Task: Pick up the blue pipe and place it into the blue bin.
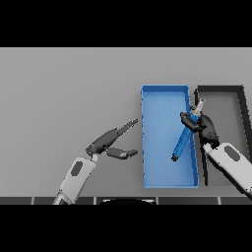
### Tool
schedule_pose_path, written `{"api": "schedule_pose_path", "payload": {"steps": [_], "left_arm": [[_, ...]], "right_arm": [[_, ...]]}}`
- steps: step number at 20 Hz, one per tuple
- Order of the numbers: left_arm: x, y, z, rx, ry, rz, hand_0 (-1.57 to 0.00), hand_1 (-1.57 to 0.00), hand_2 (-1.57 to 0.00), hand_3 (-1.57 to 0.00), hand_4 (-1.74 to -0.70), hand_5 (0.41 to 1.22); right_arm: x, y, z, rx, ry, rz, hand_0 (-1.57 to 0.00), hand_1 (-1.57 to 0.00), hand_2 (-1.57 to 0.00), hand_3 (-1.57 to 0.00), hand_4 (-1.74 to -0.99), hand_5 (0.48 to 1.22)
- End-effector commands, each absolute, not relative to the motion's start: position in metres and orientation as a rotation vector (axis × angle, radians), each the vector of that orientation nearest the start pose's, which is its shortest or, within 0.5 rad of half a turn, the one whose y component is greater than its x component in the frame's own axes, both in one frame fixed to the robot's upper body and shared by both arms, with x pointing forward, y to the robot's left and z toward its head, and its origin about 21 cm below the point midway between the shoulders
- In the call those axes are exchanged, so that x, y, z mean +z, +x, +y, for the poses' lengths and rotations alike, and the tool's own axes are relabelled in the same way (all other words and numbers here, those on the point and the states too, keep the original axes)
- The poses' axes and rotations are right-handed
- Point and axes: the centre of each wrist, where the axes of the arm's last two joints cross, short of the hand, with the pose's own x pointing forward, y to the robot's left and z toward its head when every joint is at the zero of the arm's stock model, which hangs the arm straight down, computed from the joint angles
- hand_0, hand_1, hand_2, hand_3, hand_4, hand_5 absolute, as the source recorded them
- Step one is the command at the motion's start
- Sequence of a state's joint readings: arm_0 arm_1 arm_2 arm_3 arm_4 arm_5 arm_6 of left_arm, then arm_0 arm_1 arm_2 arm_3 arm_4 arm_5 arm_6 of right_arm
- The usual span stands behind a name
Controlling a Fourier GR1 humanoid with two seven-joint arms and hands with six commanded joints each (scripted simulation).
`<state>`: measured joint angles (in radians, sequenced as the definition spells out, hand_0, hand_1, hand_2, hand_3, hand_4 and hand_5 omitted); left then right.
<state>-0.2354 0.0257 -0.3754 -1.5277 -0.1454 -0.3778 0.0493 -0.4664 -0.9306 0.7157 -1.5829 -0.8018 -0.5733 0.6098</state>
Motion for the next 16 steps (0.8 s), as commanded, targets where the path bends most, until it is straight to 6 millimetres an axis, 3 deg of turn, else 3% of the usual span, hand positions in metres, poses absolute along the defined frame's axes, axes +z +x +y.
{"api": "schedule_pose_path", "payload": {"steps": [1,6,10,16], "left_arm": [[0.040,0.275,0.117,-0.876,-0.431,-1.570,0.00,0.00,0.00,0.00,-0.93,0.496],[0.041,0.276,0.120,-0.870,-0.431,-1.573,0.00,0.00,0.00,0.00,-0.93,0.496],[0.038,0.275,0.119,-0.873,-0.435,-1.570,0.00,0.00,0.00,0.00,-0.93,0.497],[0.045,0.278,0.107,-0.874,-0.415,-1.568,0.00,0.00,0.00,0.00,-0.93,0.495]], "right_arm": [[0.105,0.289,-0.263,0.237,-0.245,-0.906,-0.23,-0.21,-0.21,-0.06,-1.233,0.913],[0.104,0.291,-0.257,0.394,-0.278,-0.824,-0.07,-0.07,-0.07,-0.02,-1.161,0.771],[0.104,0.288,-0.254,0.424,-0.274,-0.814,-0.03,-0.03,-0.03,-0.01,-1.099,0.725],[0.103,0.288,-0.250,0.473,-0.260,-0.827,-0.02,-0.02,-0.02,0.00,-1.084,0.714]]}}
